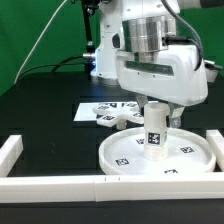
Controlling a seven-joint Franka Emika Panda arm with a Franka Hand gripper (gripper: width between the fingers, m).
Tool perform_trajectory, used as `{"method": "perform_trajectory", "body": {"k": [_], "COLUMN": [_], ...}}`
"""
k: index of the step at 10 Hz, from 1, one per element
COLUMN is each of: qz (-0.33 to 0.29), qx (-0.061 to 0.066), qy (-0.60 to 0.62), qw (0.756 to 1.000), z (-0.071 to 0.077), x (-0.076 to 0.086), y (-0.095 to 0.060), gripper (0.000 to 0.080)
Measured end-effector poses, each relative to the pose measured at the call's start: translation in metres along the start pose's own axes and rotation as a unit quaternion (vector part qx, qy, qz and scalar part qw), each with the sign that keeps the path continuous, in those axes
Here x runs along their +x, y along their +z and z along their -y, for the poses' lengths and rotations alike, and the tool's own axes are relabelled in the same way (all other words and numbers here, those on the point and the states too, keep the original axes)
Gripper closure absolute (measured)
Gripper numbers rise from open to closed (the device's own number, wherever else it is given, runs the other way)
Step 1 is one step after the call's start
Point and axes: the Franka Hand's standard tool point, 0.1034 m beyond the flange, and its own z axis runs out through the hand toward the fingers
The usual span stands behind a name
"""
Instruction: Assemble round table
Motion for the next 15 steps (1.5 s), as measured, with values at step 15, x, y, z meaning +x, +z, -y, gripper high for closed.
{"method": "perform_trajectory", "body": {"k": [15], "qz": [-0.016], "qx": [-0.037], "qy": [0.123], "qw": [0.992], "z": [0.0], "x": [0.003], "y": [-0.004], "gripper": [0.0395]}}
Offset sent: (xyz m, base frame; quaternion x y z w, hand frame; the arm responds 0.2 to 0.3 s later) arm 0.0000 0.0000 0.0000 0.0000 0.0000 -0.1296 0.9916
